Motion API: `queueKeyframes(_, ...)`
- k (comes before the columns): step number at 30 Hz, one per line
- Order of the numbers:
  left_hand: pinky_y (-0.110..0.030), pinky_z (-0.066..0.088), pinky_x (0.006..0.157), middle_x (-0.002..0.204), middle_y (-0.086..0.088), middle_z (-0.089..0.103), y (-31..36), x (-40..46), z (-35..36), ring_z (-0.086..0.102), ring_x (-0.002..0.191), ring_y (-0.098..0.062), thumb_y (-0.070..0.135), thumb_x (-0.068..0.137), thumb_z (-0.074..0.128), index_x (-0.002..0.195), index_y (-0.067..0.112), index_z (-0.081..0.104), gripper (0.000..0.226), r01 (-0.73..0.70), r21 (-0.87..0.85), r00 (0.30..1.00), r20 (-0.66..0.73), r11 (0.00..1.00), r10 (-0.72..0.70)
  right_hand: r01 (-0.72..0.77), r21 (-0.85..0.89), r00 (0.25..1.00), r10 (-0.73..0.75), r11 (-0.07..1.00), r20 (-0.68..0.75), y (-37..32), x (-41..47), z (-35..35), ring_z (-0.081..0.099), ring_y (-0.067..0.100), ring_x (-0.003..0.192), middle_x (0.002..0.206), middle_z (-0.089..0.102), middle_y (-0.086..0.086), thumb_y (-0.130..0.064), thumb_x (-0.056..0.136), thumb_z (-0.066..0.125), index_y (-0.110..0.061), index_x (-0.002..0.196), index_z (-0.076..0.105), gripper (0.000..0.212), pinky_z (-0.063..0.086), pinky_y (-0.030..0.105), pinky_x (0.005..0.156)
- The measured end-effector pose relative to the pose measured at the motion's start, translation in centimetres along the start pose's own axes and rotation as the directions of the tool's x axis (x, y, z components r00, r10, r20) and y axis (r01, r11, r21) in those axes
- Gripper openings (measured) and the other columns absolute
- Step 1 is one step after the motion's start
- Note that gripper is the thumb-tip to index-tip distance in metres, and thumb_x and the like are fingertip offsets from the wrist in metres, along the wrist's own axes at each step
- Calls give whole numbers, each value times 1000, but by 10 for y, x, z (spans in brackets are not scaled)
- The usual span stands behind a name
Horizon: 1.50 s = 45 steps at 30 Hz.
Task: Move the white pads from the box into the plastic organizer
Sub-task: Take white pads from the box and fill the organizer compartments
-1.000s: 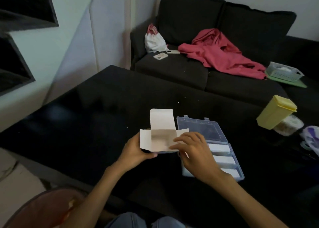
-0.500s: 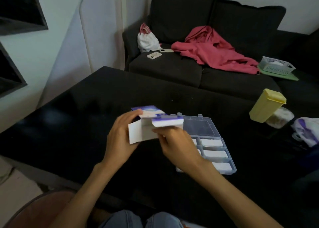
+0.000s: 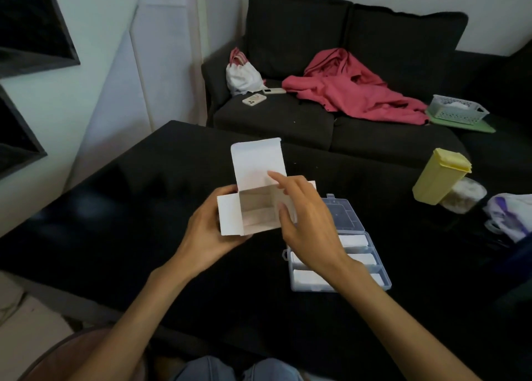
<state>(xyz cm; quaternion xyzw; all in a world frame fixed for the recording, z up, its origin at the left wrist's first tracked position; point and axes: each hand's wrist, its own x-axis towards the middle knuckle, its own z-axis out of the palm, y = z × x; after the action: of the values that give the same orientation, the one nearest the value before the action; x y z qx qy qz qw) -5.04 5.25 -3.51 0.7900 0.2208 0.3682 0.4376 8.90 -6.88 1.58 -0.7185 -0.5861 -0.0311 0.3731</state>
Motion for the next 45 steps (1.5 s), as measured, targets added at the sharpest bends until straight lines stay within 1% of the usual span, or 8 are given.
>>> queueKeyframes(5, 4, 36, 84, 117, 37, 39, -2, -5, 5, 42, 107, 23, 19, 67, 84, 135, 62, -7, 121, -37, 168, 996, 87, 985, 23, -138, 23, 990, 137, 990, 21, 13, 2, 6, 45, 0, 103, 123, 52, -6, -20, 91, 55, -26, 127, 43, 38, 39, 10, 83)
queueKeyframes(9, -9, 42, 94, 127, 27, 37, -8, -8, 7, 45, 118, 7, 20, 70, 82, 143, 51, 17, 103, -116, 221, 982, 169, 968, 79, -198, 15, 979, 197, 980, 54, 23, -3, 11, 50, 3, 103, 119, 55, -8, -23, 91, 55, -27, 118, 46, 28, 35, 0, 71)
queueKeyframes(15, -18, 48, 89, 127, 28, 35, -14, -12, 12, 47, 113, 6, 21, 69, 82, 141, 36, 34, 87, -133, 263, 978, 192, 956, 83, -177, -74, 944, 191, 981, 269, 26, -16, 12, 59, 15, 108, 121, 62, -1, -17, 95, 49, -19, 113, 64, 24, 45, 20, 92)
queueKeyframes(20, -26, 49, 91, 133, 20, 37, -17, -22, 23, 48, 117, -1, 44, 71, 71, 140, 29, 39, 77, -203, 298, 967, 211, 933, 143, -157, -172, 749, 231, 972, 621, 29, -11, 38, 52, 29, 115, 131, 50, 13, -8, 95, 40, -9, 130, 45, 35, 41, 39, 103)
queueKeyframes(23, -34, 50, 93, 135, 10, 39, -22, -26, 28, 49, 119, -10, 28, 72, 79, 142, 24, 39, 80, -202, 311, 970, 197, 929, 145, -176, -184, 649, 255, 967, 717, 26, 1, 48, 36, 29, 131, 146, 32, 11, -6, 95, 42, -10, 141, 24, 50, 27, 38, 112)
queueKeyframes(35, -27, 48, 95, 133, 20, 36, -32, -29, 26, 48, 120, -4, 28, 70, 80, 139, 27, 41, 79, -156, 233, 971, 214, 960, 106, -183, -301, 588, 350, 936, 730, 34, 1, 74, 10, 31, 142, 154, 9, 10, -14, 94, 49, -11, 147, 7, 67, 8, 43, 115)
queueKeyframes(41, -16, 46, 93, 130, 25, 37, -32, -26, 28, 47, 118, 2, 27, 69, 81, 136, 29, 45, 76, -124, 184, 972, 218, 975, 82, -305, -287, 518, 411, 908, 750, 38, 1, 76, 37, 31, 131, 145, 35, 14, -11, 94, 48, -7, 144, 22, 56, 27, 39, 111)
queueKeyframes(45, -20, 47, 95, 130, 27, 35, -36, -24, 29, 44, 119, 4, 23, 70, 82, 137, 32, 42, 78, -109, 201, 963, 263, 973, 54, -281, -297, 479, 402, 912, 781, 43, 1, 77, 29, 32, 136, 149, 29, 12, -16, 97, 44, -8, 143, 27, 50, 18, 44, 115)
